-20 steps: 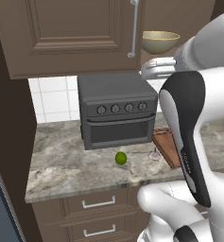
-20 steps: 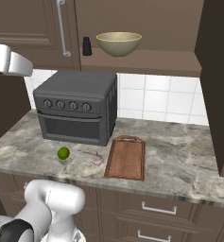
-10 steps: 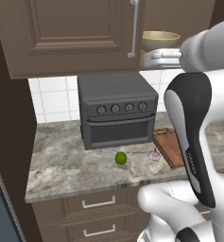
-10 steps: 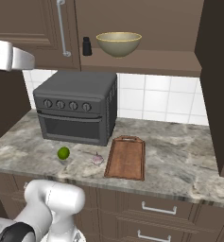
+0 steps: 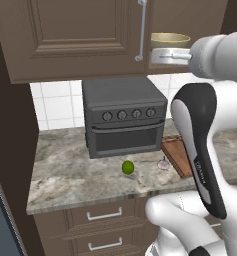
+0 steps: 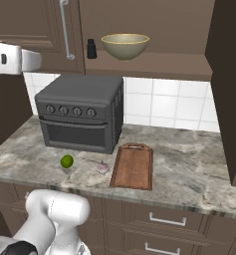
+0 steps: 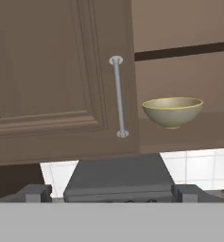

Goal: Open the cabinet. Place the bowl and condiment on the counter. Then place the lime and garlic on the cutting board.

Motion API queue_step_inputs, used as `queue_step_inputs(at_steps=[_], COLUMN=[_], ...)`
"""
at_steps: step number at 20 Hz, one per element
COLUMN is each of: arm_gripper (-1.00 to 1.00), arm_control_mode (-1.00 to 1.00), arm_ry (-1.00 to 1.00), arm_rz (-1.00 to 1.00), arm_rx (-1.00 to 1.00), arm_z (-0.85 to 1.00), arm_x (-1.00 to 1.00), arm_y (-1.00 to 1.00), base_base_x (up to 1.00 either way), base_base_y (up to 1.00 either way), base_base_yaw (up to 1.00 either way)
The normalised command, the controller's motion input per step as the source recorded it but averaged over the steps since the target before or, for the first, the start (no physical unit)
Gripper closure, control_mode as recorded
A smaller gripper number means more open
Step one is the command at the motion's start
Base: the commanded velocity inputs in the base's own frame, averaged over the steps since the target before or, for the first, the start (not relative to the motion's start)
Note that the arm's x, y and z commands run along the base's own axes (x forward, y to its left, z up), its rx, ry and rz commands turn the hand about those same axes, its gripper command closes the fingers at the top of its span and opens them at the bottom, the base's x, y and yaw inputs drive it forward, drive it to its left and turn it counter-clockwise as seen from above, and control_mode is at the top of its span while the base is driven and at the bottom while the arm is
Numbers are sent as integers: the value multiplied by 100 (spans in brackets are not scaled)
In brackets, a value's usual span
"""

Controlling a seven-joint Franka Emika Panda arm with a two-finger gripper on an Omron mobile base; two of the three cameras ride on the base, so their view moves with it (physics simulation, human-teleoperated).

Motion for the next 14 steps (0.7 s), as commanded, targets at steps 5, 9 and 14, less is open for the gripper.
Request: queue_step_inputs(at_steps=[5, 9, 14], arm_gripper=[-100, -100, -100], arm_control_mode=[-100, -100, -100], arm_ry=[-11, -9, -8], arm_rz=[3, 3, 3], arm_rx=[2, 2, 2], arm_z=[5, 5, 6], arm_x=[31, 35, 37], arm_y=[0, 0, 0], base_base_x=[0, 0, 0], base_base_y=[0, 0, 0], base_base_yaw=[0, 0, 0])
